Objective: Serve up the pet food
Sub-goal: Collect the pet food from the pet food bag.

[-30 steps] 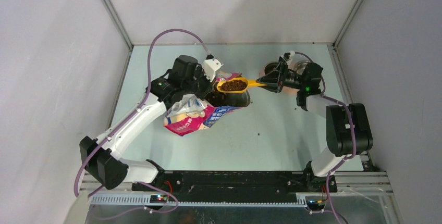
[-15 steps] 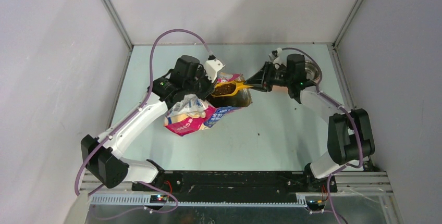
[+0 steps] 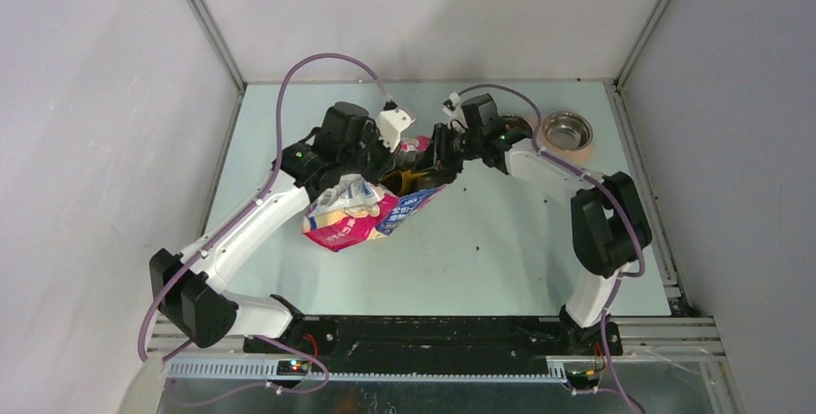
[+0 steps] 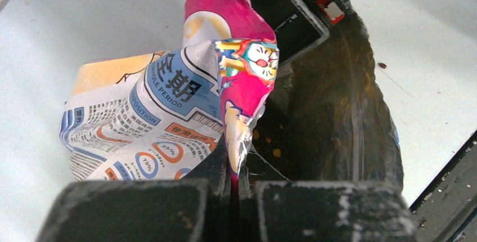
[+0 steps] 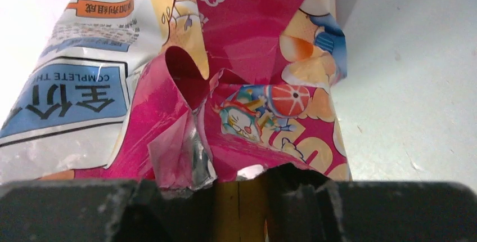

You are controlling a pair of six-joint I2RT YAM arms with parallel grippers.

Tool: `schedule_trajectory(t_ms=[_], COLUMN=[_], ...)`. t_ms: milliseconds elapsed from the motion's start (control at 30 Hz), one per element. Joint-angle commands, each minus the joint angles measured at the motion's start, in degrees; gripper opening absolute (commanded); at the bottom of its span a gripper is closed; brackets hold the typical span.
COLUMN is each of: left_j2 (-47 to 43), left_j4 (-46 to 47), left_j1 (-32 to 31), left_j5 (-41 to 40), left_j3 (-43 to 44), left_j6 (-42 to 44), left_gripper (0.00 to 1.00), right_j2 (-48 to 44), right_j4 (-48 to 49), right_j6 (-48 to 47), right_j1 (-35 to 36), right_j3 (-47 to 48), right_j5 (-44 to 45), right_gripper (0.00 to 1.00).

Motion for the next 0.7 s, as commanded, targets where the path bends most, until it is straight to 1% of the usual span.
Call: schedule_trajectory(t_ms=[0,33,100,133,167,200,233,267,300,333,433,533,667], left_j2=[-1.44,-1.51,-1.66,-1.70,-1.73,-1.74,-1.69,-1.55,-1.43,-1.31,-1.17,-1.10,-1.06], left_j4=[-0.07,-0.12,-0.14,-0.16,-0.12,-0.07,-0.03,-0.05,-0.05,-0.02,0.00,-0.07,-0.05], left_j1=[-0.70,-0.70,-0.68,-0.70,-0.65,-0.67,-0.63,-0.66,-0.69,-0.70,-0.66,-0.67,-0.70], left_j5=[2.12,2.09,1.95,1.84,1.67,1.59,1.57,1.63,1.64,1.65,1.65,1.65,1.72], left_j3=[1.58,1.58,1.48,1.38,1.35,1.26,1.25,1.24,1.28,1.38,1.36,1.25,1.23], left_j6=[0.11,0.09,0.18,0.31,0.40,0.41,0.50,0.50,0.50,0.50,0.51,0.61,0.61], left_gripper=[0.00,0.00,0.00,0.00,0.00,0.00,0.00,0.00,0.00,0.00,0.00,0.00,0.00], right_j2=[8.68,9.59,11.23,11.50,11.48,11.36,11.24,10.86,10.33,10.02,7.68,5.05,0.55], right_j4=[2.53,4.44,12.71,20.14,24.49,32.46,36.77,45.16,51.14,53.27,60.14,61.78,60.44], right_j6=[2.18,3.92,10.28,15.52,18.55,24.22,27.29,32.54,34.88,38.06,42.65,43.76,42.50], right_j1=[2.18,2.10,1.73,1.26,1.07,0.53,0.30,-0.26,-0.57,-1.27,-3.33,-5.46,-9.06], right_j3=[3.06,3.05,1.70,-0.30,-1.44,-3.92,-5.23,-7.68,-8.69,-10.15,-12.98,-14.74,-17.50], right_j5=[-6.21,-11.34,-17.74,-19.51,-22.43,-23.62,-25.39,-25.84,-26.51,-26.80,-27.30,-27.73,-28.73], right_gripper=[0.00,0.00,0.00,0.00,0.00,0.00,0.00,0.00,0.00,0.00,0.00,0.00,0.00])
